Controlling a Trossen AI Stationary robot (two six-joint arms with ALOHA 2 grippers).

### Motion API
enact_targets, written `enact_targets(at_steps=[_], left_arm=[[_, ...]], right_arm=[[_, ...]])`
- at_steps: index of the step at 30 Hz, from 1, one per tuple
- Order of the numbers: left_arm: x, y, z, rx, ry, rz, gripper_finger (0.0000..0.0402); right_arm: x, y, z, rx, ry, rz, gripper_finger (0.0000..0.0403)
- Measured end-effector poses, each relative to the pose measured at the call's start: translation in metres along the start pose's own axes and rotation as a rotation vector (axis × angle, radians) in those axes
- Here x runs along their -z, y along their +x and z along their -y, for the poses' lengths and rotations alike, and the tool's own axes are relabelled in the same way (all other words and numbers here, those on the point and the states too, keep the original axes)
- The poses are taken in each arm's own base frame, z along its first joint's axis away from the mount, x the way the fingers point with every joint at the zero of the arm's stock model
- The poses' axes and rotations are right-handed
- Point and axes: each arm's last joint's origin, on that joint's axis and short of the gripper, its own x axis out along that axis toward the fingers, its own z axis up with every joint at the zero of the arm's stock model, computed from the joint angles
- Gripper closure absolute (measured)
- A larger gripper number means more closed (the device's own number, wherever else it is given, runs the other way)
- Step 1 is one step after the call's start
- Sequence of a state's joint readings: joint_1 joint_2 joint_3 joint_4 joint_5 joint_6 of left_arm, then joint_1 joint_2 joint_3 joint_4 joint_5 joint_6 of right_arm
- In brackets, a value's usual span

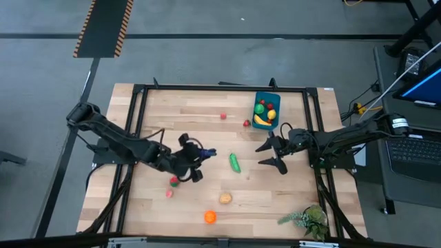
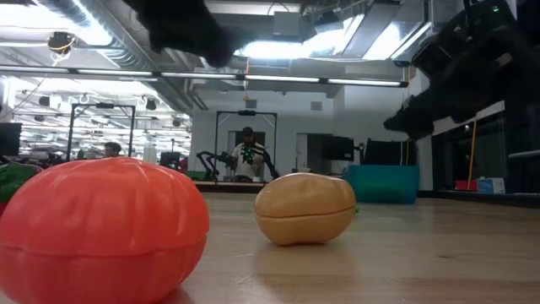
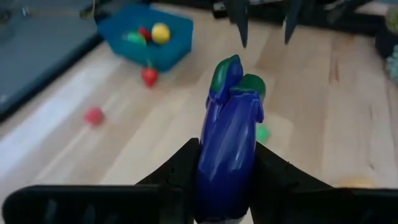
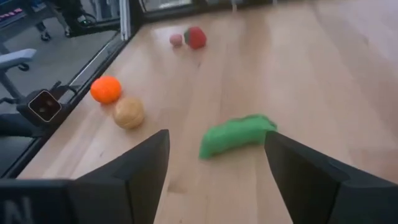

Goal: Pick and placing Produce into tupperware
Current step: Put the purple eggplant into the blue bin

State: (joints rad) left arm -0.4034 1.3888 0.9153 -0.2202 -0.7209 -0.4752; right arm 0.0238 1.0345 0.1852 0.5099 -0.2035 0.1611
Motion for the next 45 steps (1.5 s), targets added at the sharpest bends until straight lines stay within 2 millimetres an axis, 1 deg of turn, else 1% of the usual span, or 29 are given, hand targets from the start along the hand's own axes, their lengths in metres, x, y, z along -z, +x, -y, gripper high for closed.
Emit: enact_targets(at_steps=[4, 8, 10, 14, 18, 22, 26, 30, 34, 37, 40, 45], left_arm=[[-0.001, 0.019, -0.011, 0.083, 0.018, 0.077, 0.0308], [0.003, 0.037, -0.030, 0.187, -0.010, 0.172, 0.0309], [0.004, 0.041, -0.038, 0.226, -0.019, 0.226, 0.0309], [0.004, 0.048, -0.050, 0.273, 0.006, 0.296, 0.0309], [0.001, 0.061, -0.061, 0.336, 0.024, 0.328, 0.0309], [0.004, 0.081, -0.072, 0.372, 0.022, 0.331, 0.0309], [0.006, 0.099, -0.082, 0.425, 0.024, 0.393, 0.0309], [0.001, 0.118, -0.091, 0.466, 0.024, 0.423, 0.0309], [-0.008, 0.139, -0.091, 0.509, 0.043, 0.420, 0.0309], [-0.016, 0.153, -0.089, 0.555, 0.077, 0.428, 0.0309], [-0.020, 0.163, -0.092, 0.575, 0.095, 0.421, 0.0307], [-0.021, 0.168, -0.099, 0.558, 0.093, 0.409, 0.0309]], right_arm=[[-0.010, -0.009, -0.003, -0.004, -0.079, 0.079, 0.0137], [-0.018, -0.021, -0.005, 0.080, -0.143, 0.140, 0.0137], [-0.021, -0.027, -0.005, 0.111, -0.166, 0.165, 0.0137], [-0.026, -0.034, -0.007, 0.109, -0.178, 0.247, 0.0137], [-0.025, -0.033, -0.007, 0.110, -0.171, 0.238, 0.0137], [-0.025, -0.030, -0.006, 0.109, -0.167, 0.239, 0.0137], [-0.023, -0.026, -0.005, 0.115, -0.198, 0.222, 0.0137], [-0.022, -0.022, -0.003, 0.125, -0.221, 0.212, 0.0137], [-0.025, -0.019, 0.001, 0.147, -0.225, 0.251, 0.0137], [-0.030, -0.020, 0.006, 0.234, -0.209, 0.308, 0.0137], [-0.030, -0.020, 0.010, 0.327, -0.199, 0.312, 0.0136], [-0.031, -0.021, 0.012, 0.348, -0.197, 0.317, 0.0136]])
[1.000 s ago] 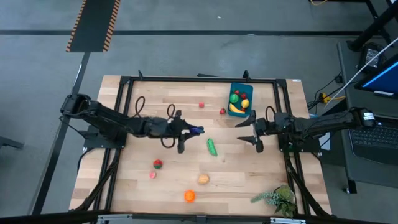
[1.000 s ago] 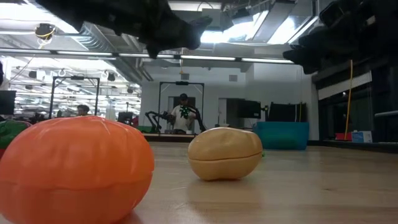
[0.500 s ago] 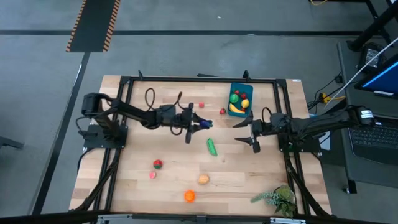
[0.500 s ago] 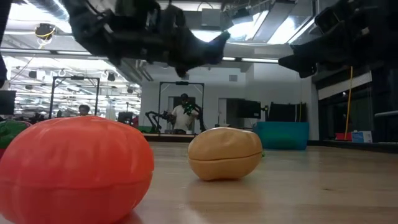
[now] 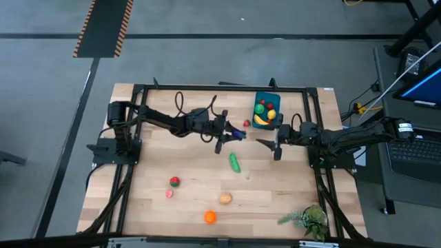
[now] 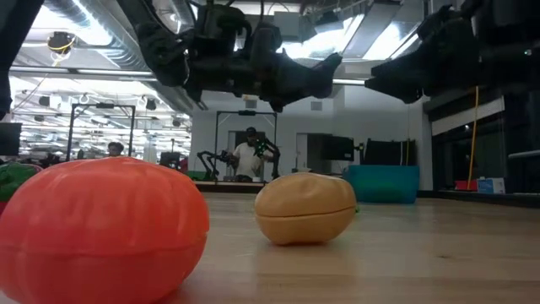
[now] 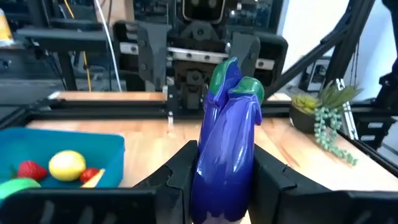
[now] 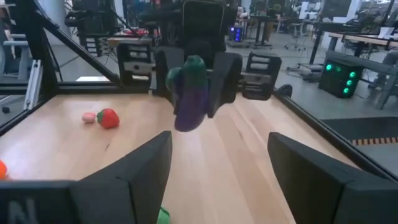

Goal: Pick and placing Produce into tupperware
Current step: Put the purple eggplant into the blue bin

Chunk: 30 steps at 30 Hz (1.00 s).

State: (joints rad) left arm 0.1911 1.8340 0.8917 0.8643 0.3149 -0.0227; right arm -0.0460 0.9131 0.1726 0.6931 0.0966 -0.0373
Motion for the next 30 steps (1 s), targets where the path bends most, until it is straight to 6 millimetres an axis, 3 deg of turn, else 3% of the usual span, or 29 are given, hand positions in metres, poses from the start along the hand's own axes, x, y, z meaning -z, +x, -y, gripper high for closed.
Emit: enact_targets(at_steps=[9, 30], left_arm=[[-0.006, 0.006, -0.003, -0.015, 0.032, 0.005, 0.0311], [-0.005, 0.008, -0.003, -0.014, 0.036, -0.051, 0.0311]], right_arm=[[-0.017, 0.011, -0.001, -0.015, 0.010, 0.035, 0.0136], [-0.026, 0.076, -0.007, -0.036, -0.085, -0.065, 0.0137]])
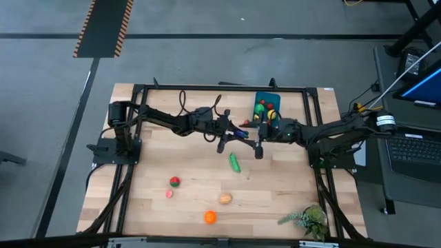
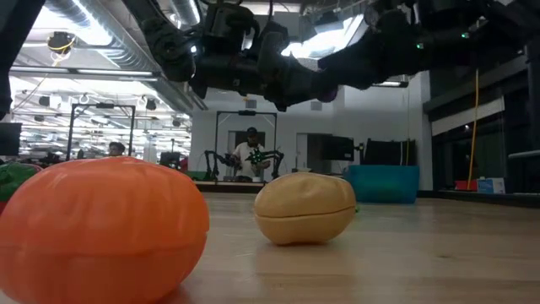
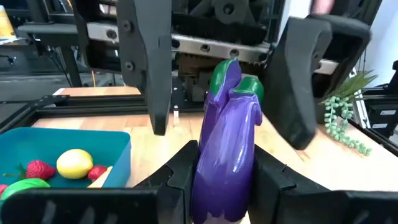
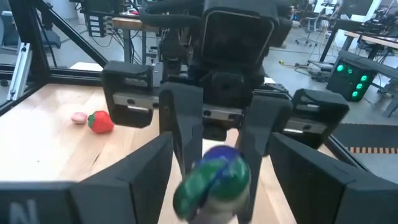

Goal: Pick and placing Produce into tupperware
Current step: Put the purple eggplant into the blue bin

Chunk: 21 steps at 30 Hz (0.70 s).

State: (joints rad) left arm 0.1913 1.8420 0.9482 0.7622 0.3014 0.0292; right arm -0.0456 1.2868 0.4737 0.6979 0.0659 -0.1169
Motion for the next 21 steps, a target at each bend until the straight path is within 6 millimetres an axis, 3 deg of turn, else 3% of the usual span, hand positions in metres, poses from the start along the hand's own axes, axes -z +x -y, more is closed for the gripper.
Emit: enact_targets(at_steps=[15, 21], left_arm=[[0.0016, 0.0000, 0.0002, 0.001, 0.003, -0.017, 0.0311], [0.0012, 0.0000, 0.0002, 0.001, 0.004, -0.013, 0.0310]], right_arm=[[0.0015, 0.0028, -0.0005, -0.005, -0.013, -0.035, 0.0137], [0.0015, 0.0028, -0.0004, -0.005, -0.027, -0.035, 0.0174]])
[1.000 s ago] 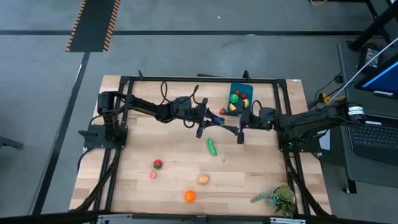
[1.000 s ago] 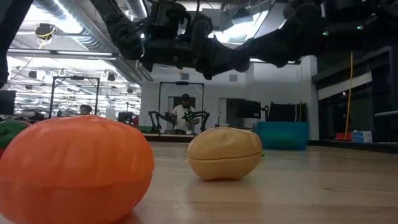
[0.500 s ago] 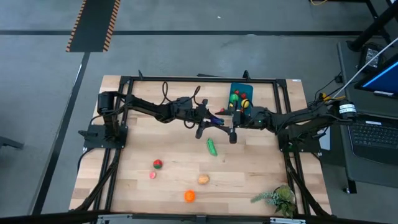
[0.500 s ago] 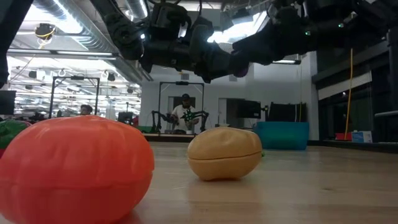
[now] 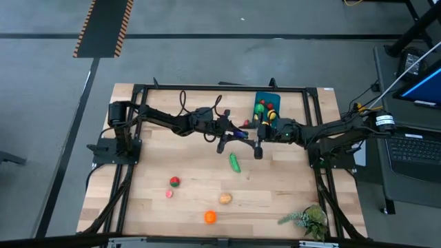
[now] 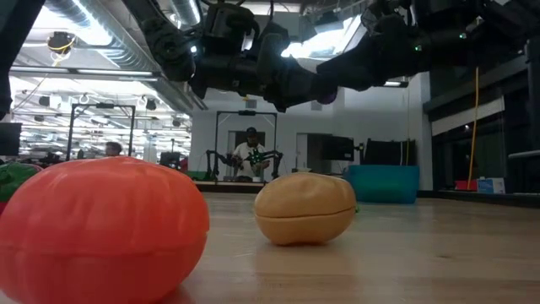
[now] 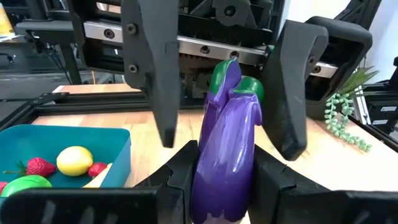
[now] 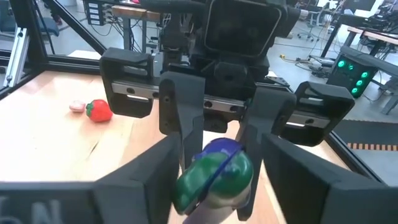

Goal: Pick and placing Produce into tupperware
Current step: Put the purple eggplant into the blue bin

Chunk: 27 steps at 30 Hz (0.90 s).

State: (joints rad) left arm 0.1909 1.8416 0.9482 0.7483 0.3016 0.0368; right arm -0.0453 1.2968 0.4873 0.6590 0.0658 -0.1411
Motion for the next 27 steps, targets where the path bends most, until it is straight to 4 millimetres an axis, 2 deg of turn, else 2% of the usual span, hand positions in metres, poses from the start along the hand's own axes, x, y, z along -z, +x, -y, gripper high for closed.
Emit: enact_targets(at_steps=[10, 19, 27], left_arm=[[0.0000, -0.0002, -0.0013, -0.022, -0.006, -0.001, 0.0310], [0.0000, -0.0001, -0.0006, -0.013, -0.007, 0.000, 0.0306], [-0.0010, -0.0004, 0.0008, 0.018, -0.006, 0.006, 0.0261]], right_arm=[[0.0001, 0.0000, 0.0009, 0.020, -0.002, -0.002, 0.0310], [-0.0001, 0.0000, 0.0005, 0.011, -0.018, -0.001, 0.0314], [-0.0003, -0.0002, -0.0006, -0.017, -0.025, 0.003, 0.0327]])
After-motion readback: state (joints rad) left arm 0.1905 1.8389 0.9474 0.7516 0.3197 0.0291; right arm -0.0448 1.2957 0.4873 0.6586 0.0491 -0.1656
